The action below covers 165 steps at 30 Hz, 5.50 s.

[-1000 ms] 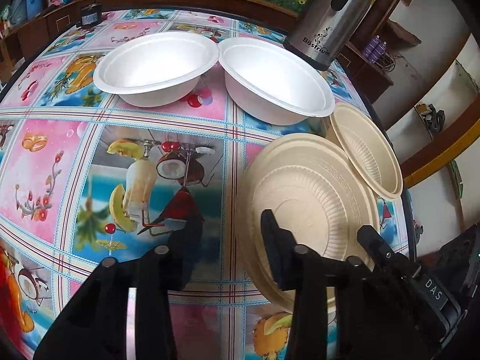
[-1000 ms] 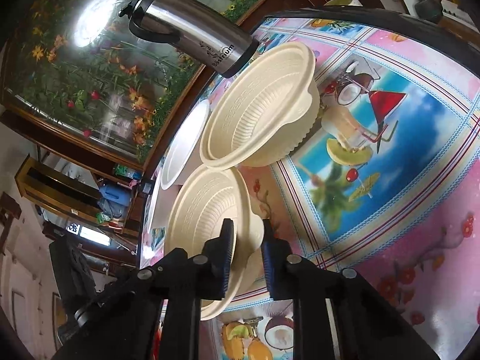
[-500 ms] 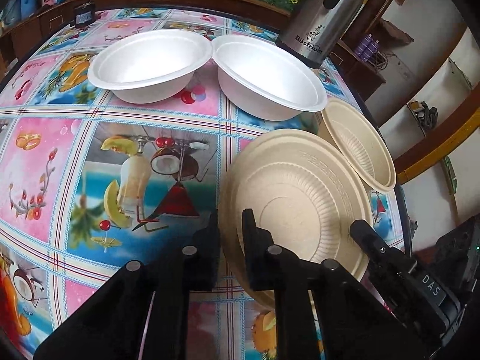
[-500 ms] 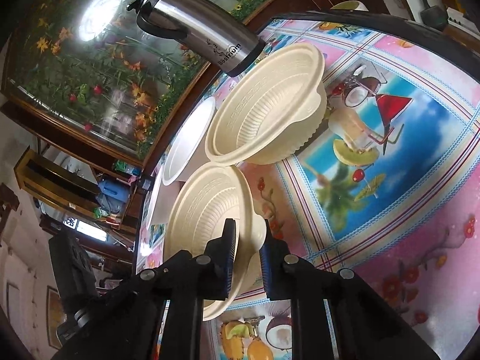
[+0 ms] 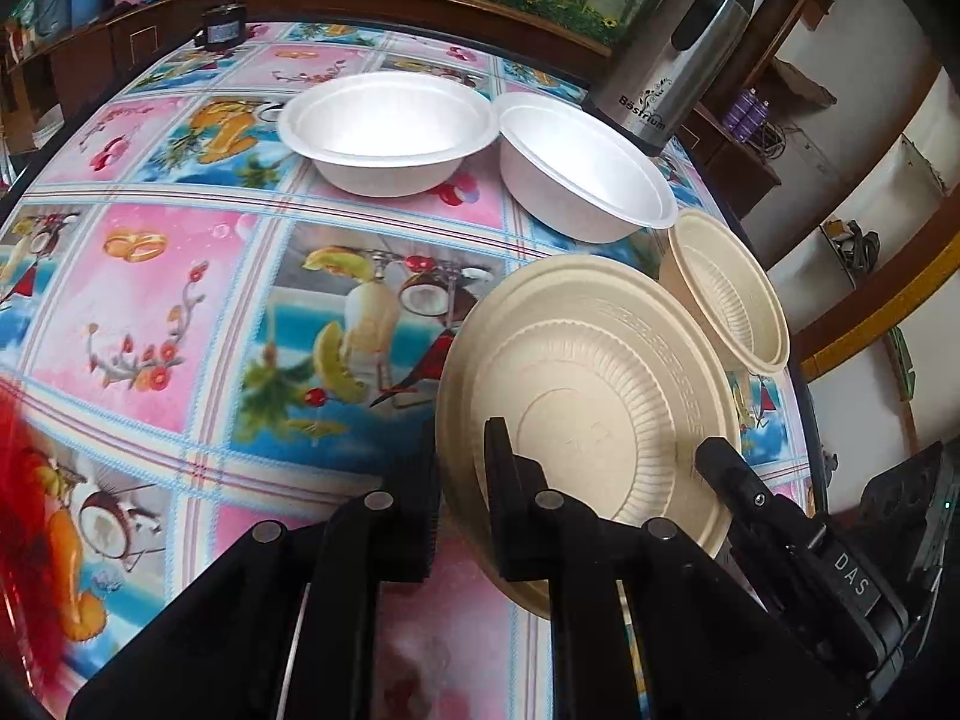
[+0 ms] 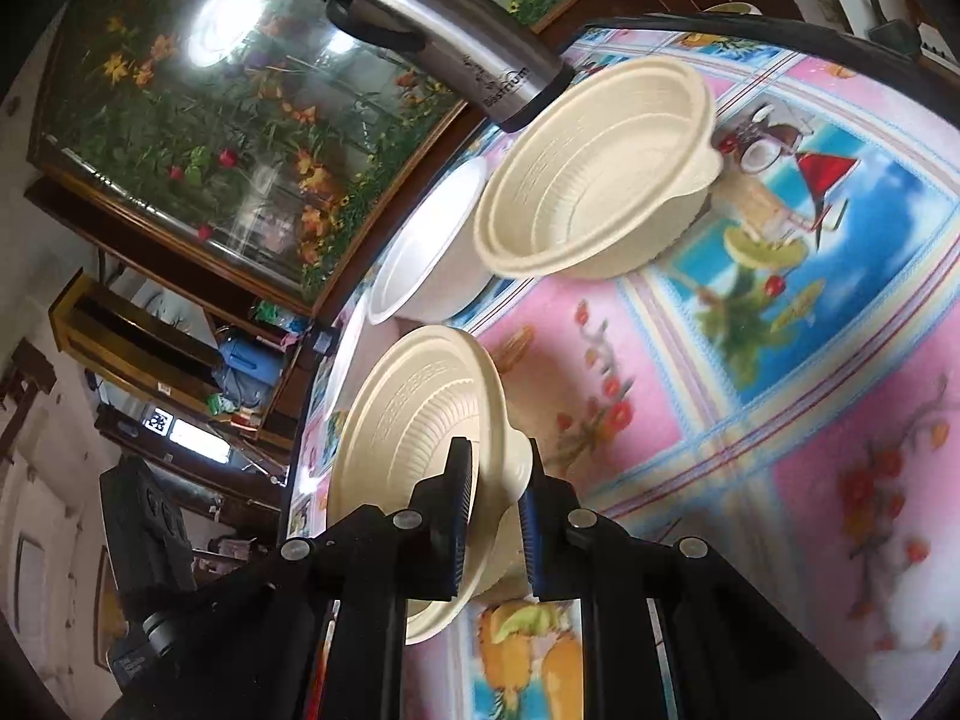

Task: Organize plates and bowls
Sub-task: 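Lift the beige paper plate with both tools and carry it over the red plates, then lower the beige paper plate onto the red plates and open both tools, then move both tools back to the remaining beige paper plate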

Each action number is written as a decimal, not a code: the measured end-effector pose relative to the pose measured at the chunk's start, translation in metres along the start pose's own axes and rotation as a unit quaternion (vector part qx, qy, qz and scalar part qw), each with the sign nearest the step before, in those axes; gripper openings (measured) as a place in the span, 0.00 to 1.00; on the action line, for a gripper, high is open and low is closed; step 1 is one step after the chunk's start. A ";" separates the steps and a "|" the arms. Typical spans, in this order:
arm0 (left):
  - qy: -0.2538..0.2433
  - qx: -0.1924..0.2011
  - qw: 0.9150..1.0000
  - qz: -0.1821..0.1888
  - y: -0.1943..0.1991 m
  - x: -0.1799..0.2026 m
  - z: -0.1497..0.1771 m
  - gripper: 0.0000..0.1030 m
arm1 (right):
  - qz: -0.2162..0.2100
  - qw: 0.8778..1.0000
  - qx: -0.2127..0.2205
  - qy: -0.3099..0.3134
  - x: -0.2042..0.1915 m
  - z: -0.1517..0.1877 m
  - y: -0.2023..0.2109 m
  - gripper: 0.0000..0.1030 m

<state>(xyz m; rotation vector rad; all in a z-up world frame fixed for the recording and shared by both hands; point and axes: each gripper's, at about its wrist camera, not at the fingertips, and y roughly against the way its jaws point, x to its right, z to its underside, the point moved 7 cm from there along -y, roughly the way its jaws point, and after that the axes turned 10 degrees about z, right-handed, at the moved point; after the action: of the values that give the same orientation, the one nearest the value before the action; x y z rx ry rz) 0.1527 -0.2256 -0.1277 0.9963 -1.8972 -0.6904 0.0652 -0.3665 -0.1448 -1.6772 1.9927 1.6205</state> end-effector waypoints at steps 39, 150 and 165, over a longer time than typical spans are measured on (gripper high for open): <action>-0.050 0.192 0.980 0.009 0.219 -0.046 0.034 0.11 | -0.061 0.987 0.045 0.145 -0.155 0.102 0.096 0.15; 0.103 0.143 0.978 -0.113 0.245 -0.242 0.088 0.32 | 0.006 0.974 -0.056 0.219 -0.205 0.169 -0.016 0.38; -0.069 0.107 0.990 -0.059 0.194 -0.098 0.067 0.51 | 0.045 0.984 0.064 0.163 -0.107 0.077 0.019 0.41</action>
<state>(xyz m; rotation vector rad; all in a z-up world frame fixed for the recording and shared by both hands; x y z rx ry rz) 0.0528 -0.0350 -0.0535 1.2301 -2.0789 -0.6476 0.0531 -0.2418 -0.0999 -1.9310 2.2927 1.2749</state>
